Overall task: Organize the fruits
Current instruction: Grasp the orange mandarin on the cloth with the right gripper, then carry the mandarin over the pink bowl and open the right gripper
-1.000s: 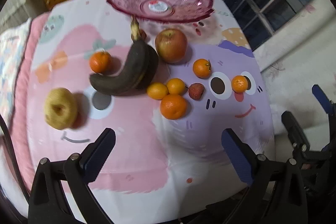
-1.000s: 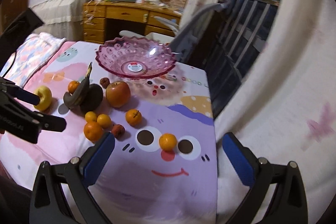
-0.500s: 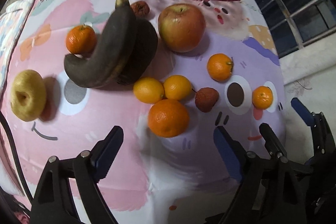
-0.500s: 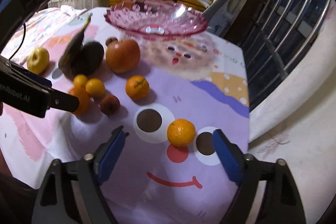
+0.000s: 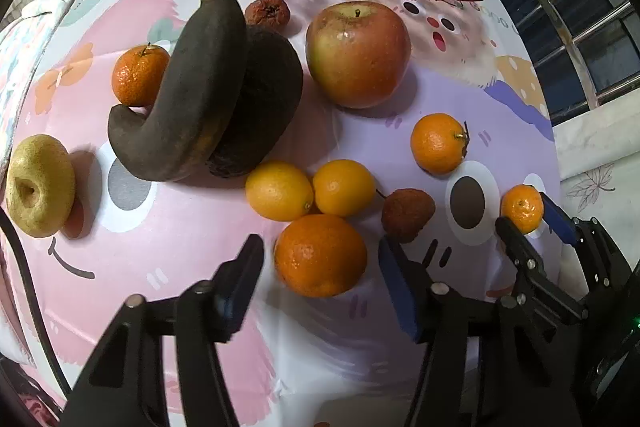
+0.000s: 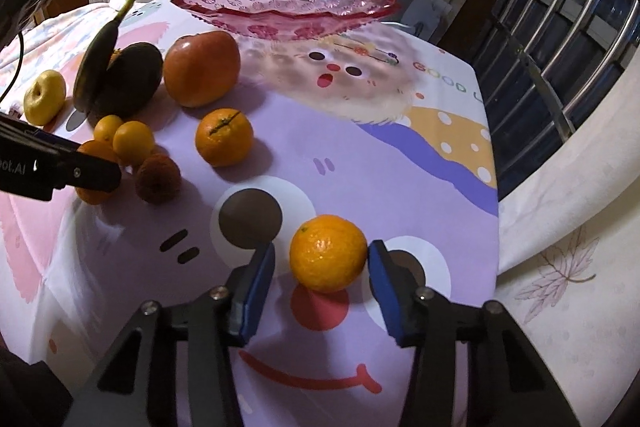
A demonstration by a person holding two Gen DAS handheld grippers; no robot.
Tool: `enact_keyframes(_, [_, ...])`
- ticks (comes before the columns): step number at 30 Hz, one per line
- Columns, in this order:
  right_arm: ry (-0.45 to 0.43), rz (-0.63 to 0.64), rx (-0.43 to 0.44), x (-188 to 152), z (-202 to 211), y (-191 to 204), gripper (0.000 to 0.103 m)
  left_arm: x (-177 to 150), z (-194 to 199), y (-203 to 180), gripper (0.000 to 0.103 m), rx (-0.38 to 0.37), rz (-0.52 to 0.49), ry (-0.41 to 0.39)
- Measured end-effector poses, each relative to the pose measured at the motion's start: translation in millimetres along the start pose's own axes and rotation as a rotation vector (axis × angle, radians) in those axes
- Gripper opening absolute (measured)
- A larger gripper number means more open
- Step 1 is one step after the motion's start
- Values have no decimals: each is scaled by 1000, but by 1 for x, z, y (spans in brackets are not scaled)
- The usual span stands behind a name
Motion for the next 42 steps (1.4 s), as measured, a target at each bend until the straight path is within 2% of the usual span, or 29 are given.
enact_keyframes(2, [5,-1,-8,0,-3,-2,41,1,-4,0,46,1,3,7])
enact_keyframes(10, [23,-19,7,2,-2,-5,40,-3,-3,6,44,-34,4,0])
enact_keyframes(18, [37,-19,38,7,2,-1,40,-8,35,4,44,-91,-69,-69])
enact_keyframes(22, [34,-24,55,20,11,4,40,1,65,0,44,-135,-118,-122])
enact_keyframes(27, [11,-64,61,52,24,8,40,23,108,-1,44,-180,-175,-210])
enact_keyframes(30, [-20,-81,63,75,32,10,40,42,132,-3,44,-173,-221,-282])
enact_keyframes(34, [-64,-82,51,108,40,12,40,71,156,-2,44,-190,-222,-360])
enact_keyframes(42, [-179,-68,7,166,44,14,40,135,170,7,44,-201,-244,-484])
Point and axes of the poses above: each gripper's, at about its wrist camera, not at the fingertips, and z roughly against the way its jaws point, y to its left, x to its top, the point moved 1 cm from there along -z, roughly the way its jaws point, and after that the axes turned 9 degrees about -y, right-handed, at the moved point
